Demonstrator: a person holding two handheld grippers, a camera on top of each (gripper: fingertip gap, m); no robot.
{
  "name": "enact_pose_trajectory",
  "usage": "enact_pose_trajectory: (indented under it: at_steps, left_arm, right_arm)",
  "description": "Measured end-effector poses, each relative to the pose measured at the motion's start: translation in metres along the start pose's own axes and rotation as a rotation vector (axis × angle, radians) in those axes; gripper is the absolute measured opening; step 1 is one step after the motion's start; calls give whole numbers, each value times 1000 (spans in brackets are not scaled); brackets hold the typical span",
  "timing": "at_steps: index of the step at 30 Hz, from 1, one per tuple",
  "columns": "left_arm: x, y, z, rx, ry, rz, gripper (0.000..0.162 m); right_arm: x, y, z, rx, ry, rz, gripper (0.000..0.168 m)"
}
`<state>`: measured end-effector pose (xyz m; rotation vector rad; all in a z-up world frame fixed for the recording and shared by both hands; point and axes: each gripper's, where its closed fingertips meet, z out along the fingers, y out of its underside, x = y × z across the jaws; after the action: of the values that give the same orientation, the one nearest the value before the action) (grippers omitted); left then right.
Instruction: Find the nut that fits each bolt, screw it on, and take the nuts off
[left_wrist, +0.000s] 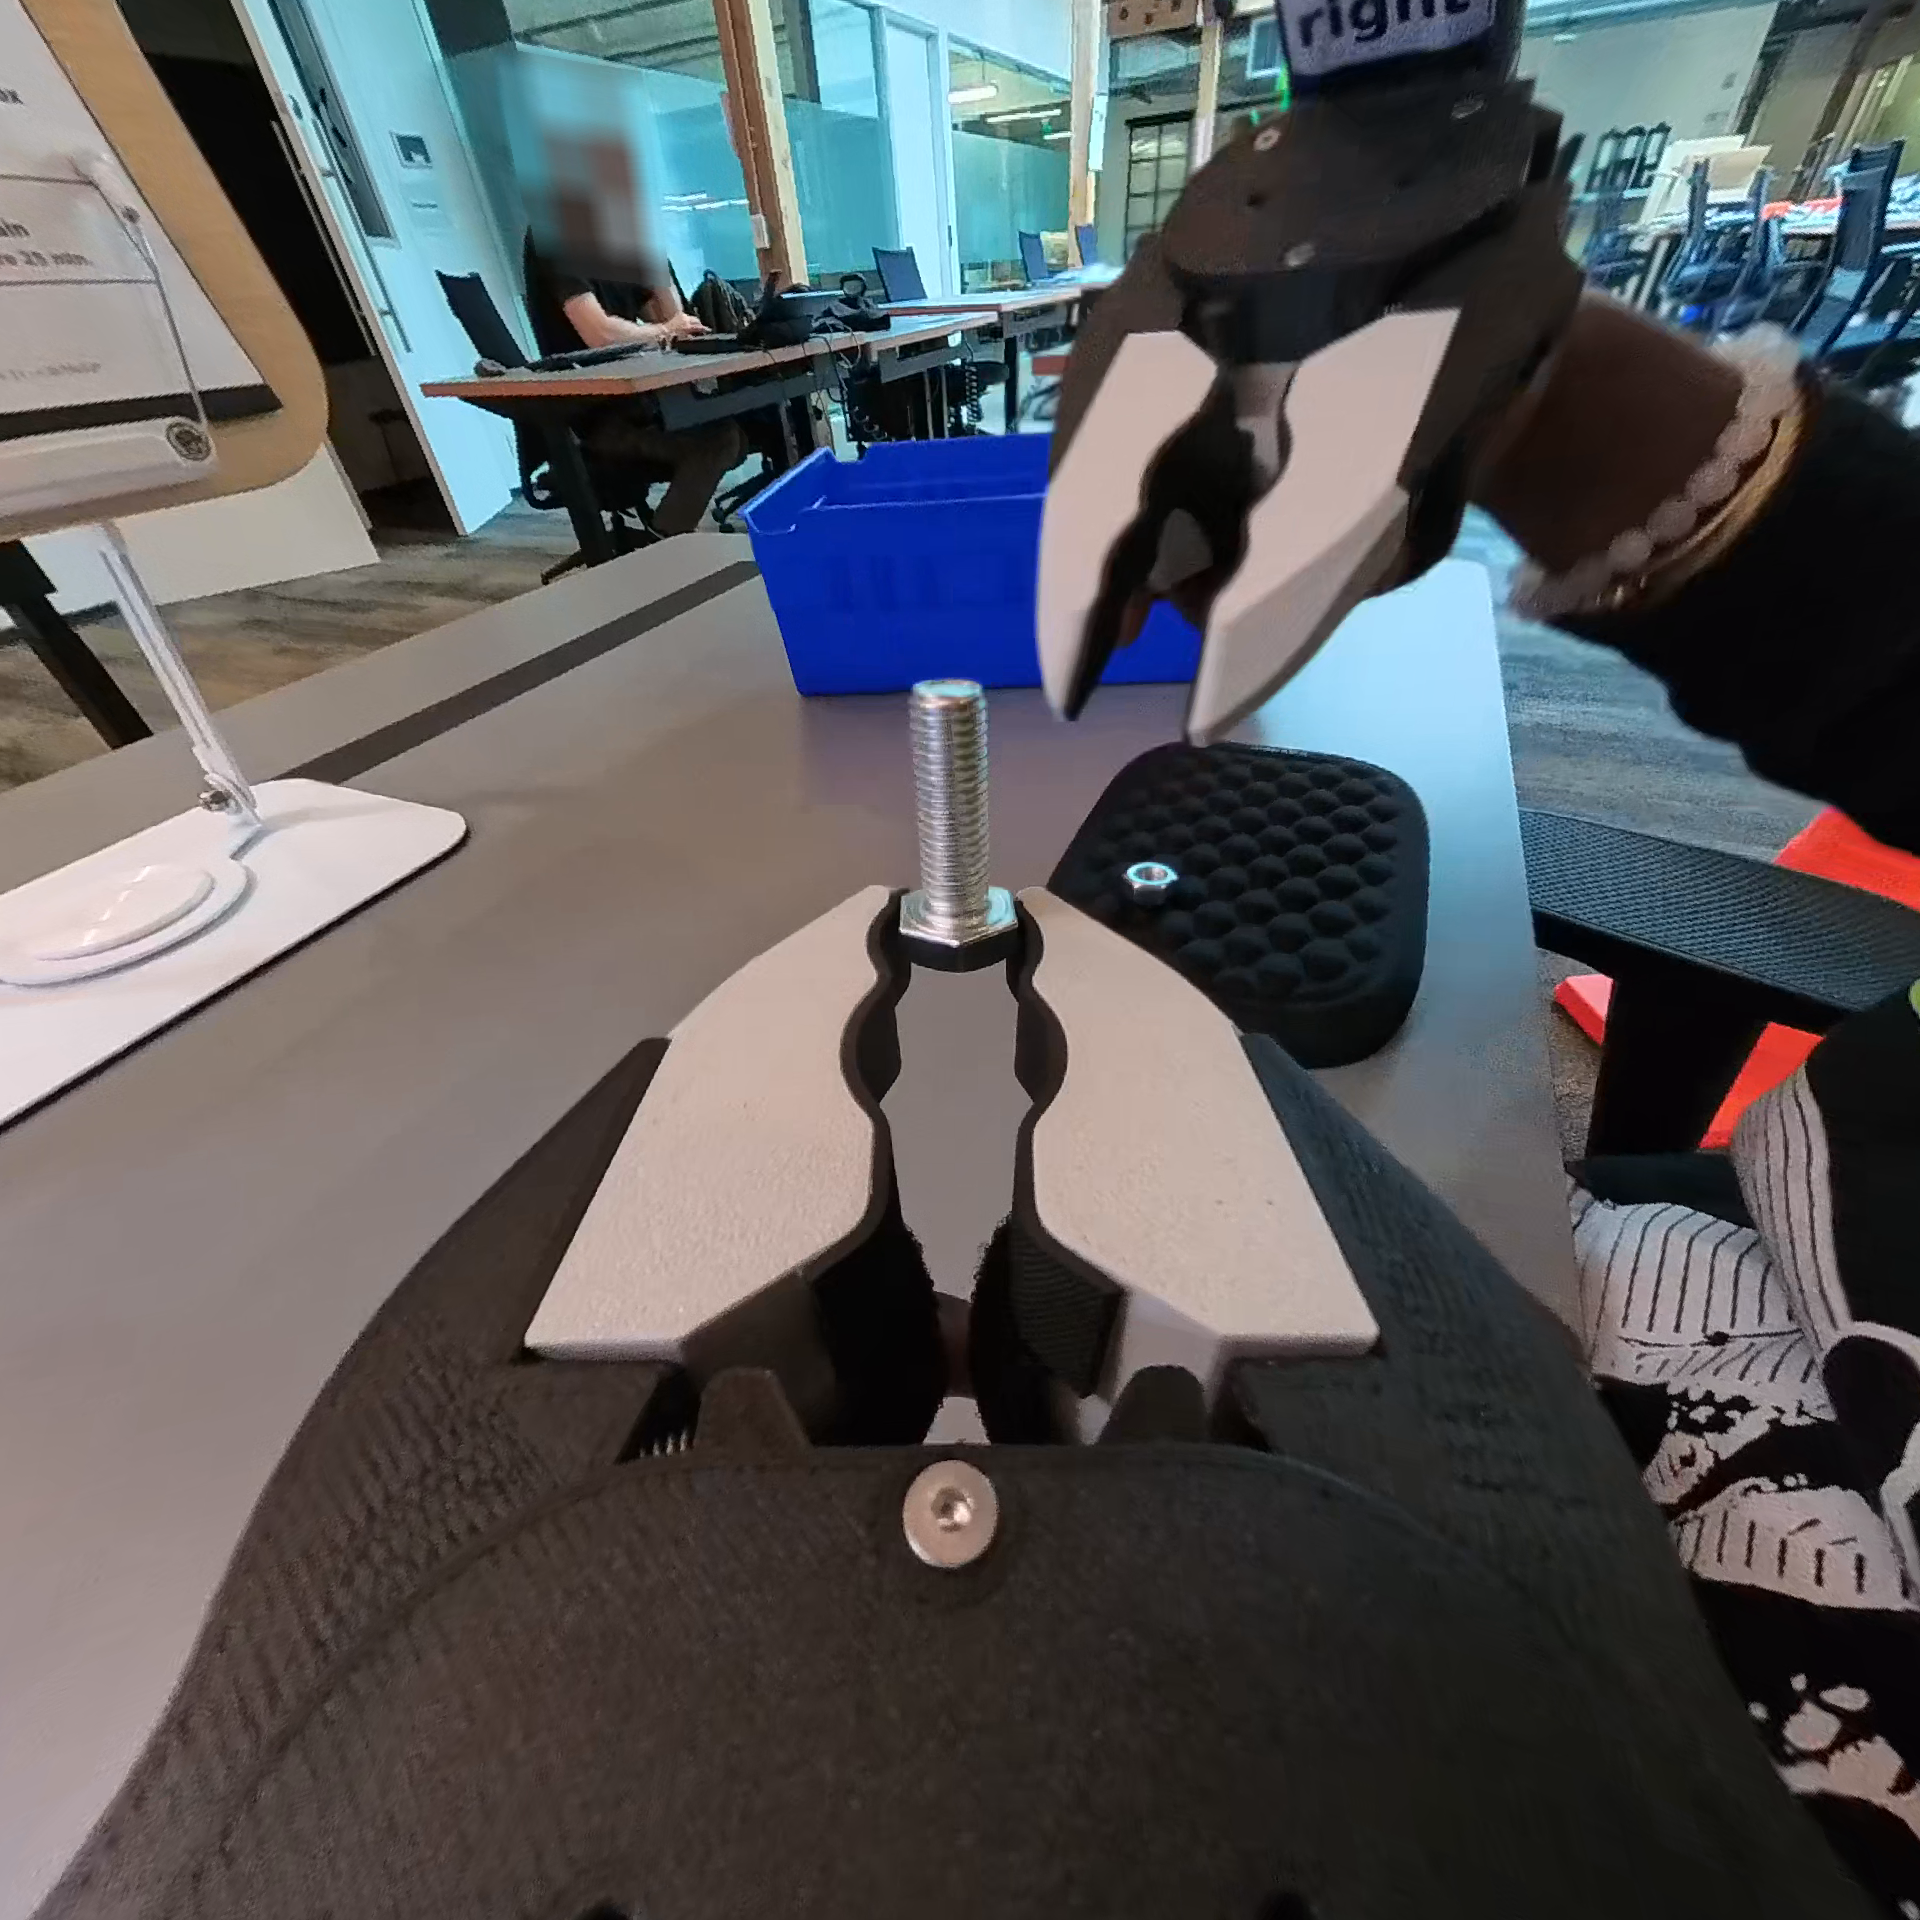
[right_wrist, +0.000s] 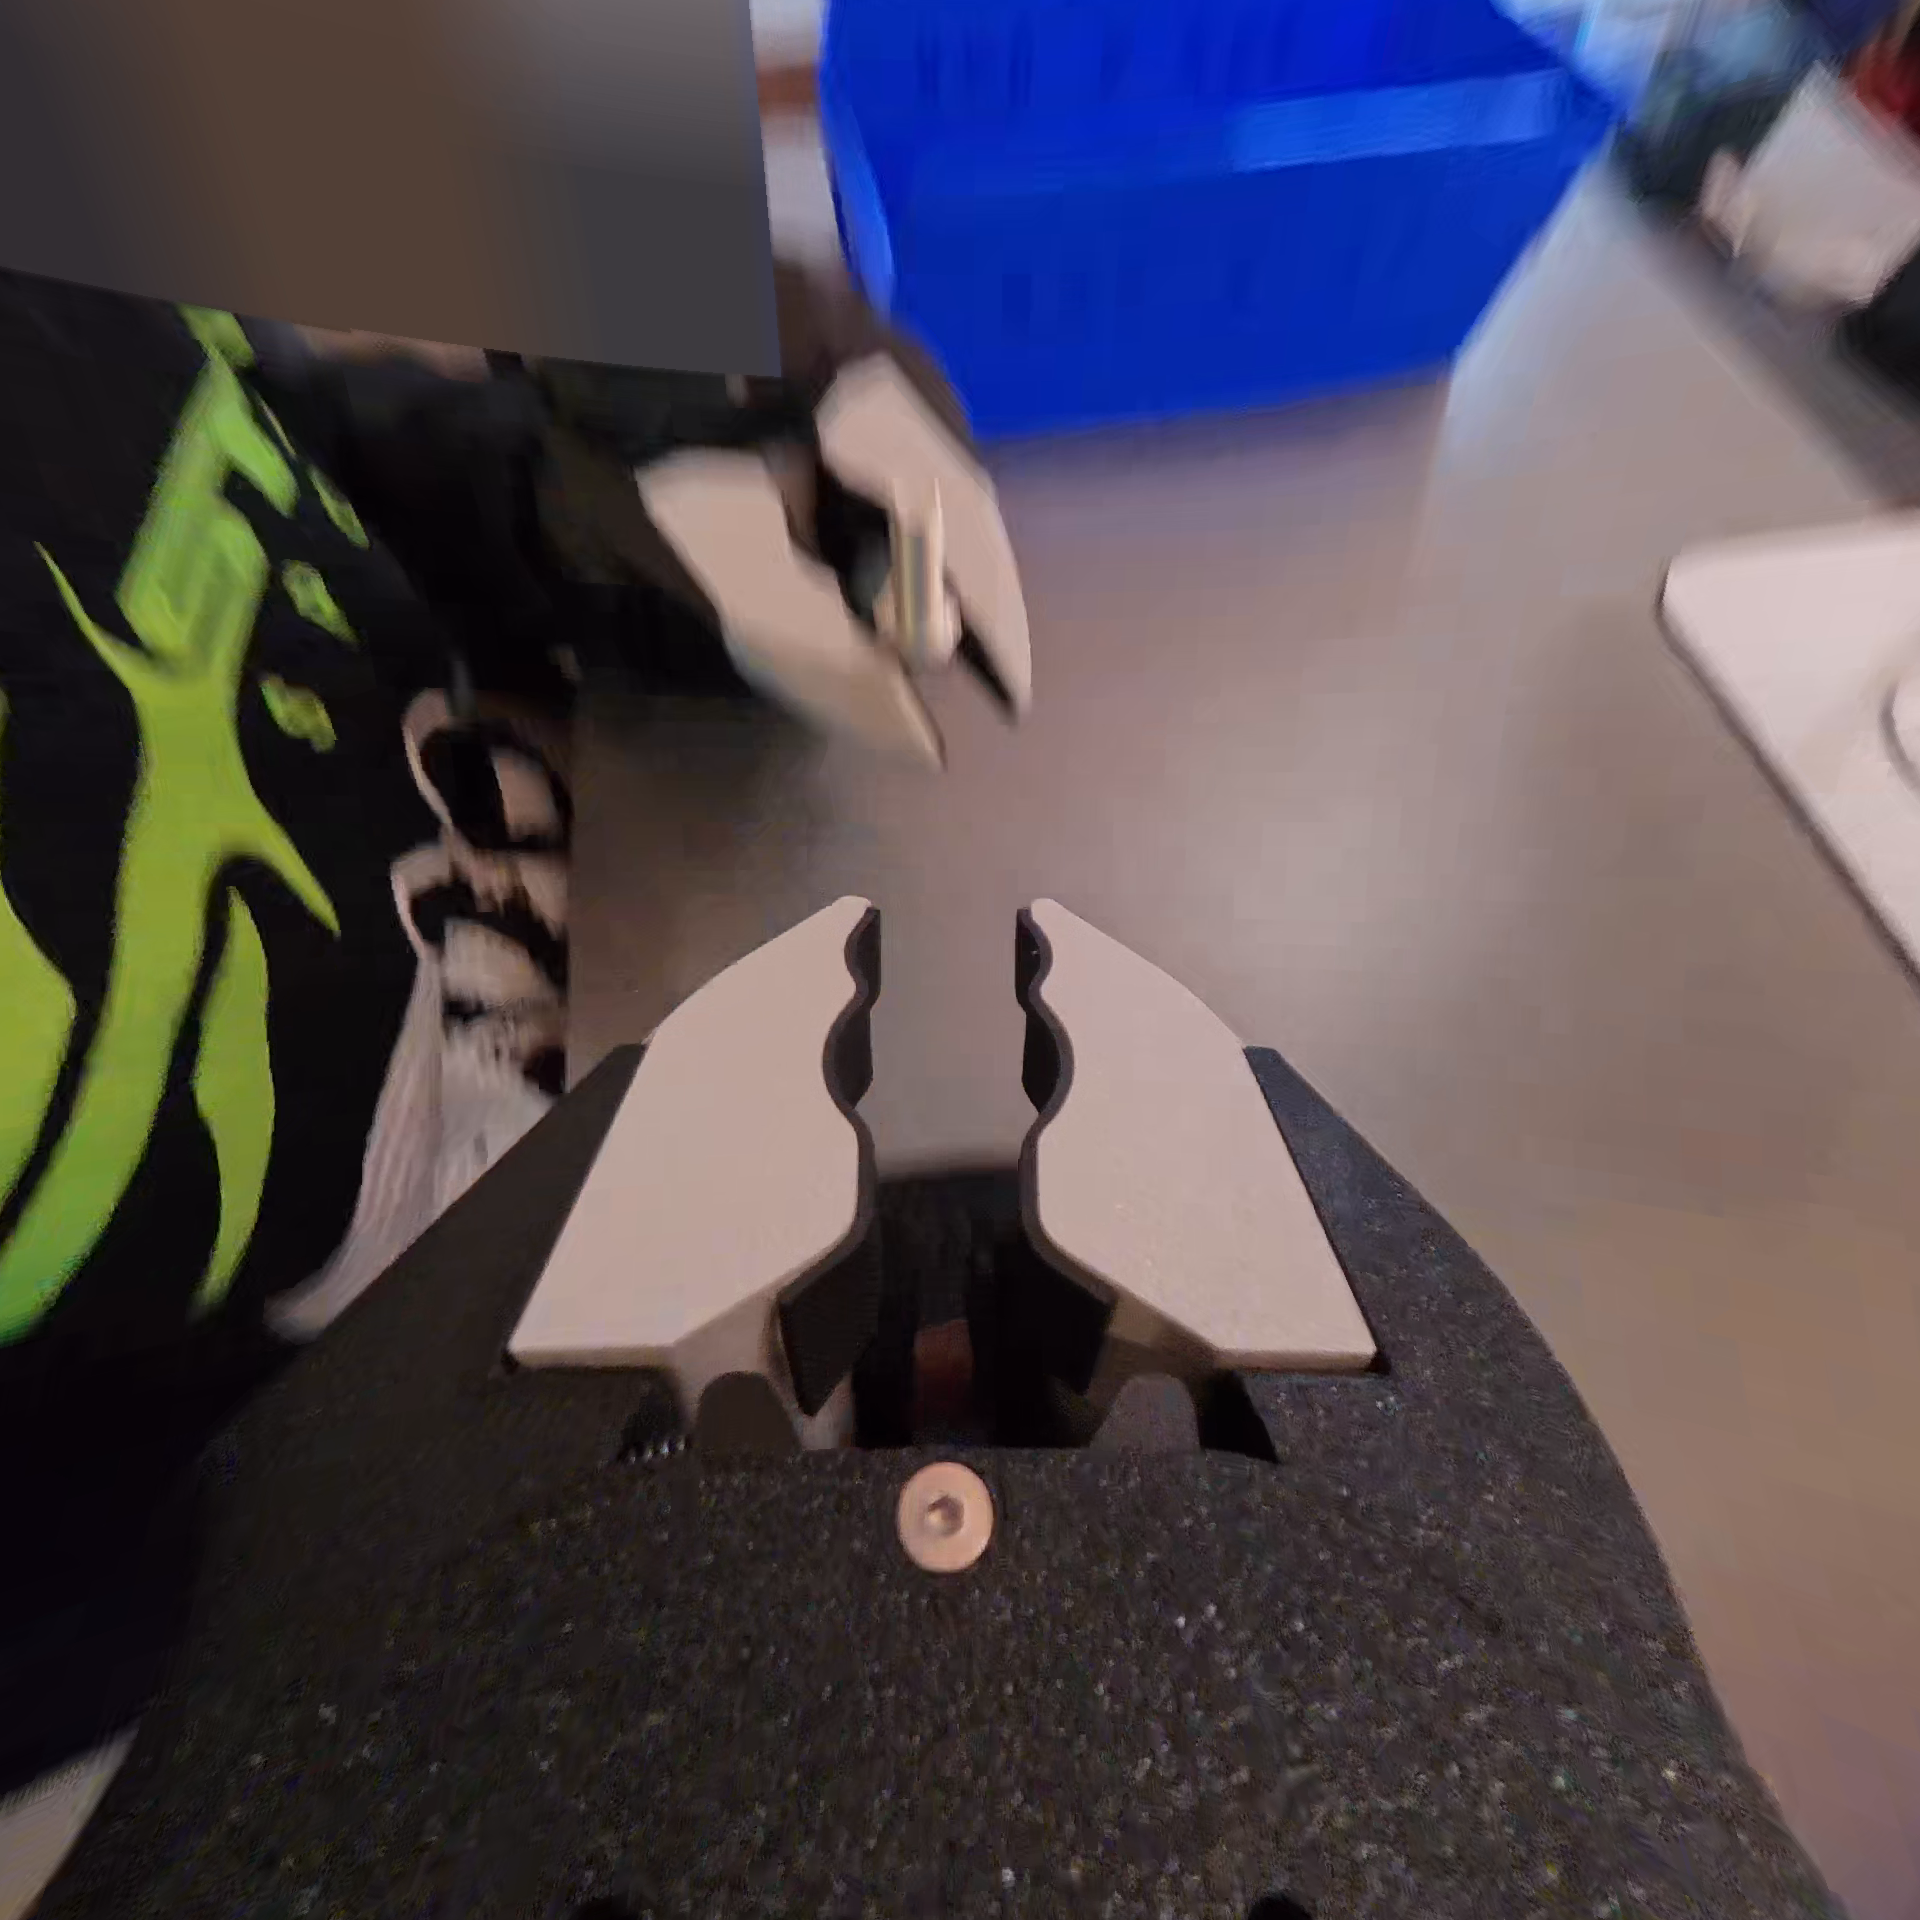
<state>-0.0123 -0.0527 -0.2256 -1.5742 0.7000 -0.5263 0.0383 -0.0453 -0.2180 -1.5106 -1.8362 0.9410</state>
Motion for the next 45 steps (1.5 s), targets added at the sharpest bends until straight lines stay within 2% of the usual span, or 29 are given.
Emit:
enact_pose_trajectory:
  at_steps: [3, 5, 13, 22, 24, 26, 31, 33, 35, 38, 45]
  left_arm:
    - [3, 6, 2, -20, 17, 8, 18]
    - [8, 7, 4, -24, 38, 18, 18]
    - [13, 10, 5, -30, 64, 29, 18]
    - [10, 10, 6, -30, 62, 11, 18]
    - [11, 12, 7, -40, 70, 7, 18]
    - [14, 13, 8, -50, 92, -1, 18]
    - [28, 19, 9, -84, 192, -35, 18]
    - [33, 21, 10, -99, 219, -28, 18]
    - [35, 23, 10, -108, 227, -14, 18]
    - [38, 23, 9, -109, 239, -11, 18]
    - [39, 22, 9, -109, 247, -15, 18]
  right_arm:
    - [12, 68, -28, -326, 74, -4, 33]
    - [14, 89, -35, -411, 68, 18, 34]
    - [14, 99, -4, -475, -73, -36, 31]
    - [18, 108, 1, -495, -92, -10, 18]
    - [18, 102, 0, -496, -81, -45, 18]
    - [15, 80, -2, -451, -89, -132, 18]
    - [-11, -22, -7, -239, -200, -484, 18]
    - [-23, -50, -5, -214, -268, -601, 18]
    - [-31, -59, 1, -267, -341, -664, 18]
    - [-32, -54, 13, -375, -401, -706, 18]
    - [-33, -39, 28, -538, -449, -747, 18]
